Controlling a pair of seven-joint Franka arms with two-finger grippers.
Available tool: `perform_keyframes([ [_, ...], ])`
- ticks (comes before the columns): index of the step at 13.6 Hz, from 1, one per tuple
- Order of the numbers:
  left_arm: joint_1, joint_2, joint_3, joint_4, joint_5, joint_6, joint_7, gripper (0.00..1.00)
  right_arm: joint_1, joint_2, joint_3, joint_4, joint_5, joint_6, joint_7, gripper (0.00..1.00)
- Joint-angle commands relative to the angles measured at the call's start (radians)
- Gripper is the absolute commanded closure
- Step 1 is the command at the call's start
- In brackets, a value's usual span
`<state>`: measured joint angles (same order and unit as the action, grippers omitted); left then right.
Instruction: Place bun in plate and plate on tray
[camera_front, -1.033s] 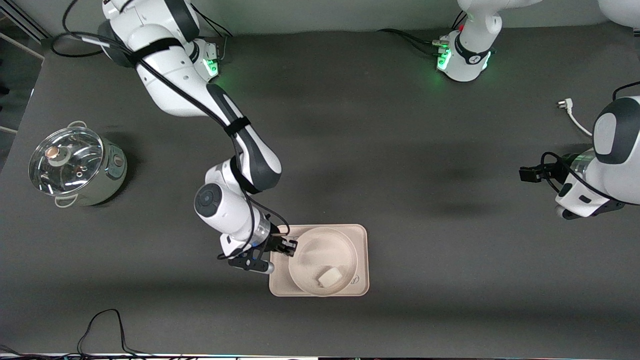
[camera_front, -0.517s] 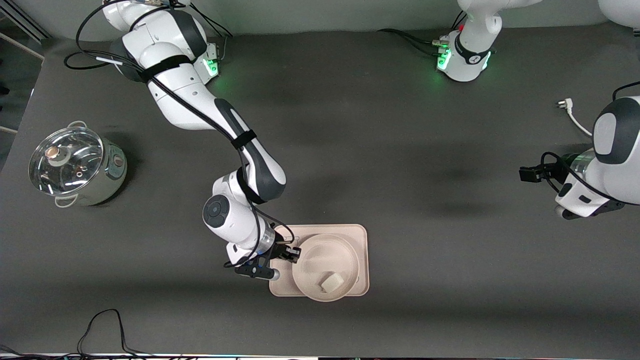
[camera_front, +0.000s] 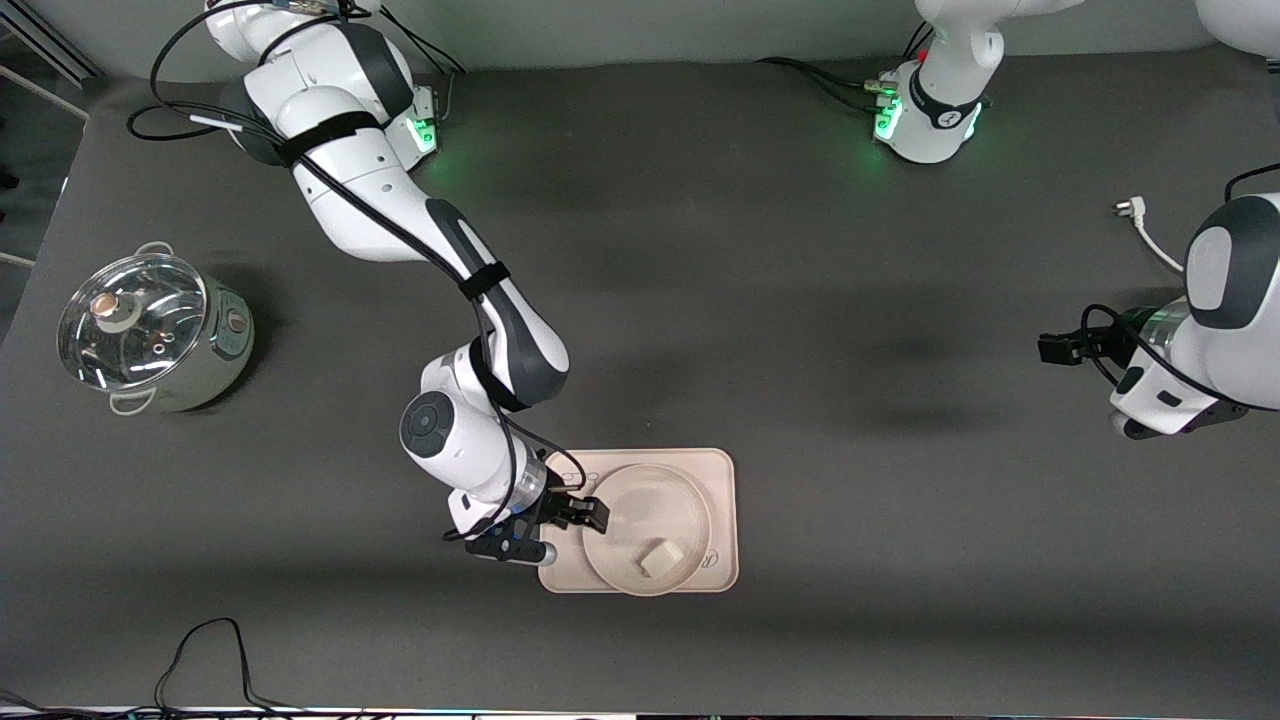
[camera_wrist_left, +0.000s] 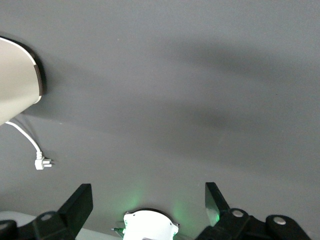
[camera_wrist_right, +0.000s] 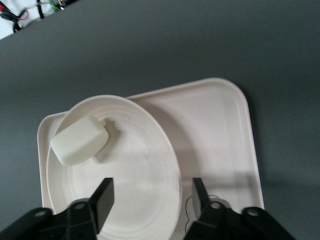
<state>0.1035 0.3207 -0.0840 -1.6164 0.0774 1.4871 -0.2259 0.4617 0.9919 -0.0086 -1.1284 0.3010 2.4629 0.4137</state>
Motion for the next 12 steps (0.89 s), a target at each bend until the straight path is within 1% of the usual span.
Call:
perform_keyframes([
  [1,0.001,-0.003,-0.003,-0.007,0.005,0.010,-0.003,0.00,-0.020,-0.056,-0.017,0.015,-0.083,-0.126,-0.021,0.00],
  [3,0.001,-0.003,-0.003,-0.007,0.005,0.010,-0.003,0.00,-0.076,-0.122,-0.014,0.035,-0.086,-0.238,-0.033,0.00],
  [5,-0.001,-0.003,-0.003,-0.007,0.005,0.010,-0.003,0.00,-0.119,-0.209,-0.013,0.007,-0.085,-0.336,-0.135,0.00],
  [7,-0.001,-0.005,-0.003,-0.007,0.005,0.012,-0.001,0.00,-0.170,-0.312,-0.016,-0.017,-0.091,-0.486,-0.161,0.00],
  [8,-0.002,-0.005,-0.003,-0.007,0.005,0.012,-0.001,0.00,-0.181,-0.359,-0.025,-0.031,-0.092,-0.583,-0.168,0.00],
  [9,-0.002,-0.005,-0.003,-0.007,0.005,0.012,-0.001,0.00,-0.179,-0.410,-0.054,-0.057,-0.095,-0.651,-0.176,0.00],
  [10,-0.002,-0.006,-0.003,-0.007,0.005,0.013,-0.001,0.00,-0.175,-0.470,-0.085,-0.108,-0.111,-0.680,-0.188,0.00],
  [11,-0.005,-0.024,-0.005,-0.007,0.002,0.022,-0.001,0.00,-0.175,-0.621,-0.100,-0.274,-0.150,-0.686,-0.231,0.00],
  [12,-0.017,-0.044,-0.005,-0.007,0.002,0.028,-0.003,0.00,-0.175,-0.709,-0.116,-0.366,-0.167,-0.687,-0.234,0.00],
])
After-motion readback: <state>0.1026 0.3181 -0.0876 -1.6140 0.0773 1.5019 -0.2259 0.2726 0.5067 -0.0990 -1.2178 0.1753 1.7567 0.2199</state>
